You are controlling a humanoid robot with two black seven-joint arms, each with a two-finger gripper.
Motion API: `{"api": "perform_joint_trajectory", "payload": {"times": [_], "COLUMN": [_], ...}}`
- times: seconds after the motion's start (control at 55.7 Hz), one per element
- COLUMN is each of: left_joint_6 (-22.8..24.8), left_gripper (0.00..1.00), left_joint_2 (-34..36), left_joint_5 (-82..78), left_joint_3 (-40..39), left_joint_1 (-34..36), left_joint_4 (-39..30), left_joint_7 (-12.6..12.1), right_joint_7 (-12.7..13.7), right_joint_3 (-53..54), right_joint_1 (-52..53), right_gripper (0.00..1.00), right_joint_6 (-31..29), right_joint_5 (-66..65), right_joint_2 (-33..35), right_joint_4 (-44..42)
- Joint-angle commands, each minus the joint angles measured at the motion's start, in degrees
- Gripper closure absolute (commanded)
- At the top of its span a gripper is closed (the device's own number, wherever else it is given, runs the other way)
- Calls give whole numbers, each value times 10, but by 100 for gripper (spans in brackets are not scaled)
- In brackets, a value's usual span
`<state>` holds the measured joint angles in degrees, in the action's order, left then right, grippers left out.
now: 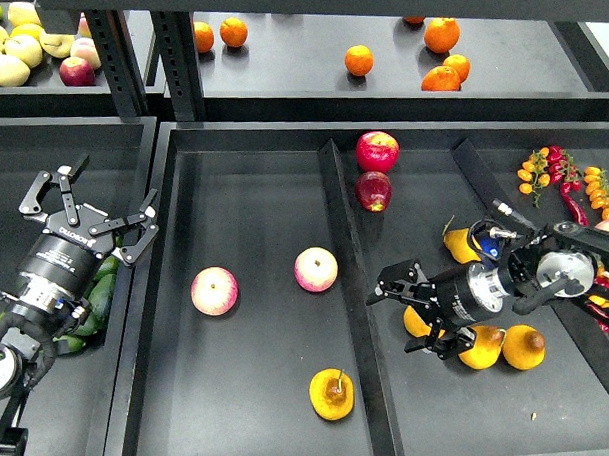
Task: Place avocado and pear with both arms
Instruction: 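Move the right gripper toward the yellow pear near the robot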
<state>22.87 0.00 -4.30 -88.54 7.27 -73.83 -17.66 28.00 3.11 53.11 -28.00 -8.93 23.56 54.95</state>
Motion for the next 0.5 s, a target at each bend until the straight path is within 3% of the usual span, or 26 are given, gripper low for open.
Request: {"api": "perform_joint_trajectory", "payload": {"times": [0.0,0.485], "left_joint_6": [2,5], "left_gripper": [0,0], "left_joint_2": [0,0], "left_joint_5": [0,0], "left_joint_3": [1,4], "left_joint_1": [-1,-2], "left_joint_4": [0,-1], "left_joint_7": [1,2], "right_joint_7": [0,0], "right_joint_3": [-22,-32], "right_joint_1": [0,-22], "right_gripper": [0,0], "right_joint_6": [0,0], "right_joint_5": [-11,-40], "right_joint_2": [-33,-166], "right_joint_4": [-30,-169]}}
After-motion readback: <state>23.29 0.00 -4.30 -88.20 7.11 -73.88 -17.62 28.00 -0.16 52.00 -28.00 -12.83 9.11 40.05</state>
